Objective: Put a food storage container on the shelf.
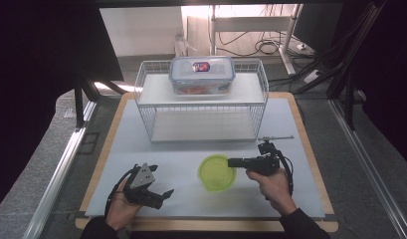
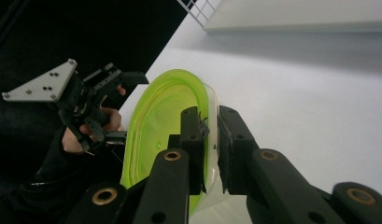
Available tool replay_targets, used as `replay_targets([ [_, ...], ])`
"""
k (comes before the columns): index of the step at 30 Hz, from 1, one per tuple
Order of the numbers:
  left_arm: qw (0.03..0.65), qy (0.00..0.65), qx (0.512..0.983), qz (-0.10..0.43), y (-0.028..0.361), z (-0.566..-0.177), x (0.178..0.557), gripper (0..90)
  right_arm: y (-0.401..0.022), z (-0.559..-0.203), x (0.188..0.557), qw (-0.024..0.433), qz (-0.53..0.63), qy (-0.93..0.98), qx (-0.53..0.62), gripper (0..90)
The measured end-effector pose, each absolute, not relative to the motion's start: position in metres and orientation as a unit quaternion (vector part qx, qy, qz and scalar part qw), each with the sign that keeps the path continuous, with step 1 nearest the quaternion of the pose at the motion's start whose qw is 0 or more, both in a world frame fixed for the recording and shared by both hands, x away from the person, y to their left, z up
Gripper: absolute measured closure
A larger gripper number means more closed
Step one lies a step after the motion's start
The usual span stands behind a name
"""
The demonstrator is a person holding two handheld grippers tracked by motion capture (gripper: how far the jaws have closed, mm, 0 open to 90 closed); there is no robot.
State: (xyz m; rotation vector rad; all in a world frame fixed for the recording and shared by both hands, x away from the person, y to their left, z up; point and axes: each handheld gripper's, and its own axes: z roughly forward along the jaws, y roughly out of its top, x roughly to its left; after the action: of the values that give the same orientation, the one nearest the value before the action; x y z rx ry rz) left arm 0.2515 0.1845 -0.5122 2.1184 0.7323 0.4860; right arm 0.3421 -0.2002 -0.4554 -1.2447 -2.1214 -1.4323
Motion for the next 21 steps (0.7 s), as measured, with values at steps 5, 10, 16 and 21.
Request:
replay_targets([
  [5, 0.411, 0.29, 0.842, 0.194, 0.185, -0.512, 0.252, 3.7, -0.201, -0.447, 0.346, 0.142, -0.502, -0.737, -0.43, 81.9],
  [10, 0.411, 0.29, 0.842, 0.194, 0.184, -0.512, 0.252, 3.7, -0.203, -0.438, 0.349, 0.14, -0.506, -0.734, -0.43, 81.8],
  [16, 0.412, 0.29, 0.842, 0.194, 0.184, -0.512, 0.252, 3.7, -0.204, -0.427, 0.355, 0.135, -0.512, -0.732, -0.429, 81.8],
  [21, 0.411, 0.289, 0.842, 0.194, 0.184, -0.513, 0.252, 3.7, -0.204, -0.417, 0.36, 0.133, -0.519, -0.73, -0.424, 81.8],
])
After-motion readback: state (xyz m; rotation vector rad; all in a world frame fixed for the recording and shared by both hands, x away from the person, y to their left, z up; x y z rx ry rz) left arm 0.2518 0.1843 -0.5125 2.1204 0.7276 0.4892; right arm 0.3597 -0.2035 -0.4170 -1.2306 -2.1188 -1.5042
